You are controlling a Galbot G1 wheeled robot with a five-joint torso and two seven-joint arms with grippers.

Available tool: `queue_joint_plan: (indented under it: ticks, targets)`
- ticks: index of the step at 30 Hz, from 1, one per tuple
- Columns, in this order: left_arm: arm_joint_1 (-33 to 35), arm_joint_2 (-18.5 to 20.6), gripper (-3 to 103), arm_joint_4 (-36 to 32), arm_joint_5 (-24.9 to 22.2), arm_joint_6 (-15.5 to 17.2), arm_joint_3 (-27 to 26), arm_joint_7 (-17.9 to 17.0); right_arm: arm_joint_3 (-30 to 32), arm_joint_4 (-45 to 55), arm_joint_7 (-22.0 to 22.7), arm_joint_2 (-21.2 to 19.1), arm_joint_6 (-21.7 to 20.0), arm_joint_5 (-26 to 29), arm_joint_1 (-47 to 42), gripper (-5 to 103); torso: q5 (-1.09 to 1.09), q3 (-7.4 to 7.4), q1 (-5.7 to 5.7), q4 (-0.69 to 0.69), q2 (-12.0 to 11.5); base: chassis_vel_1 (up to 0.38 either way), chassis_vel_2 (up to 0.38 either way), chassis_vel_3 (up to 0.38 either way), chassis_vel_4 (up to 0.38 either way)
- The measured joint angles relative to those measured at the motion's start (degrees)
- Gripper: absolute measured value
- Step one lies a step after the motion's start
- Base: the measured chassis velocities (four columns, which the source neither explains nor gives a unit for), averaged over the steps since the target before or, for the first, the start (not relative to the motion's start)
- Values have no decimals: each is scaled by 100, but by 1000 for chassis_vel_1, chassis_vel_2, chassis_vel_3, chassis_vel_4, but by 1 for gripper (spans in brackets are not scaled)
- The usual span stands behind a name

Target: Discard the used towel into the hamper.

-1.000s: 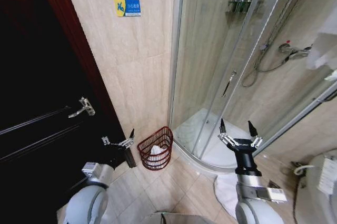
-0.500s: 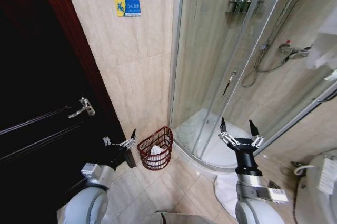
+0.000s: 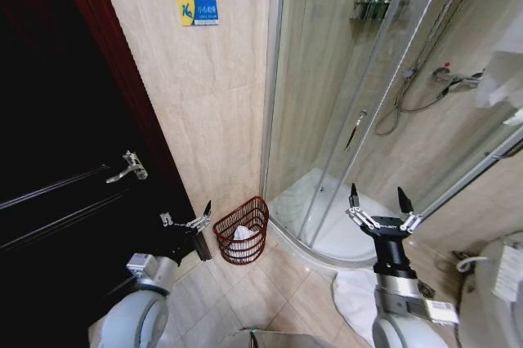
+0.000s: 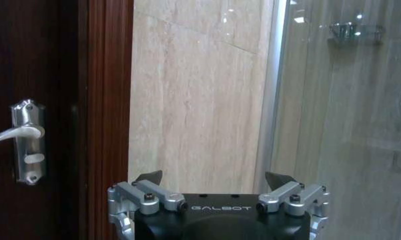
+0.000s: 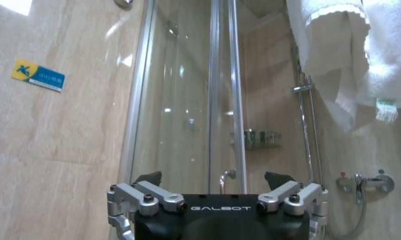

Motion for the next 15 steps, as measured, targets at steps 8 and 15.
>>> queue_joint_plan:
  ticks: [8,15]
  targets:
    - [-1,1,100,3,-1,0,0,3,606,68,-121,-83,162,144,-249,100,1,0,0,0,0,0,0,0,0]
    - [-1,1,100,6,-2,0,0,4,1146,328,212,-30,-60,333,-371,100,0,0,0,1,0,0,0,0,0]
